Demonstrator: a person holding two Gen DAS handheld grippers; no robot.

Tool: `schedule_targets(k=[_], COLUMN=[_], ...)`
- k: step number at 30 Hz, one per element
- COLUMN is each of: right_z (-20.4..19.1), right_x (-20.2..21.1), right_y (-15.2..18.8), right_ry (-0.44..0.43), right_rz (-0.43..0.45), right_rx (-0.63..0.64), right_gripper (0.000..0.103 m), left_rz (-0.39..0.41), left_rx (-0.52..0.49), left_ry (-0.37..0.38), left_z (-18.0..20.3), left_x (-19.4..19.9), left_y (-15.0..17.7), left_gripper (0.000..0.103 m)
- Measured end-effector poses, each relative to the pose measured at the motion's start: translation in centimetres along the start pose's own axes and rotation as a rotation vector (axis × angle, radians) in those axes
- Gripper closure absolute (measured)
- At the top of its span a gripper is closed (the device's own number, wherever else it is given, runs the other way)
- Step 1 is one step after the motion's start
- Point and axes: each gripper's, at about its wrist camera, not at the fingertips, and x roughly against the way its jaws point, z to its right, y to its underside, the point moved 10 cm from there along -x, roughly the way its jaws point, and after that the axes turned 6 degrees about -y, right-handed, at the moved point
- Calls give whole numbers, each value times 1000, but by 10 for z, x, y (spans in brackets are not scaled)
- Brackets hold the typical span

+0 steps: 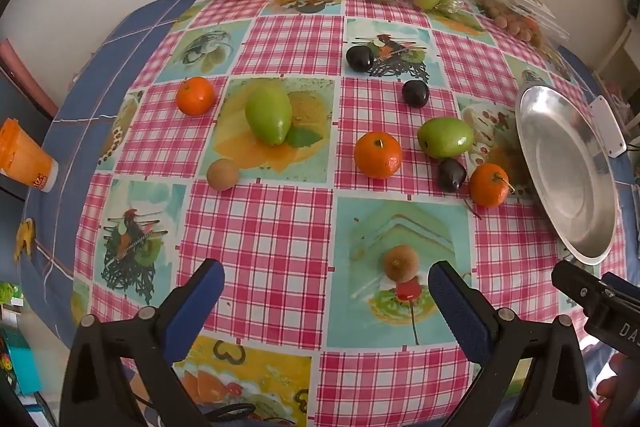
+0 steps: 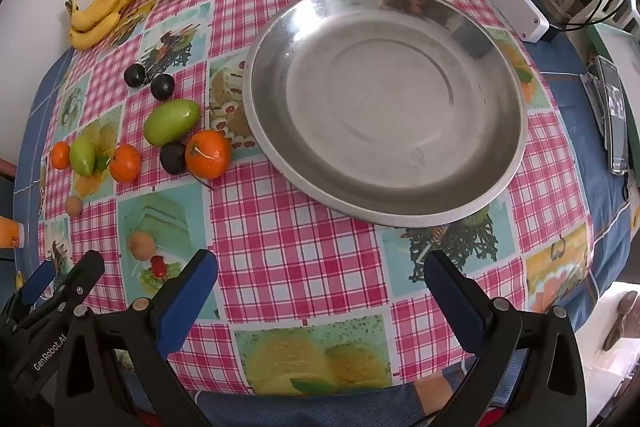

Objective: Organize fruits

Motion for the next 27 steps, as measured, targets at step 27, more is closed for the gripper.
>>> schedule_targets(k=[27], right_z=[0], right_x=[1], right_y=[0], right_ry=[-3], right_rz=[-1], right_rx=[2], right_gripper=[0], left_rz=[40], left_rx=[-19], left_ry=[-14], left_z=[0], left_x=[2], left_y=[-4], left_gripper=[0])
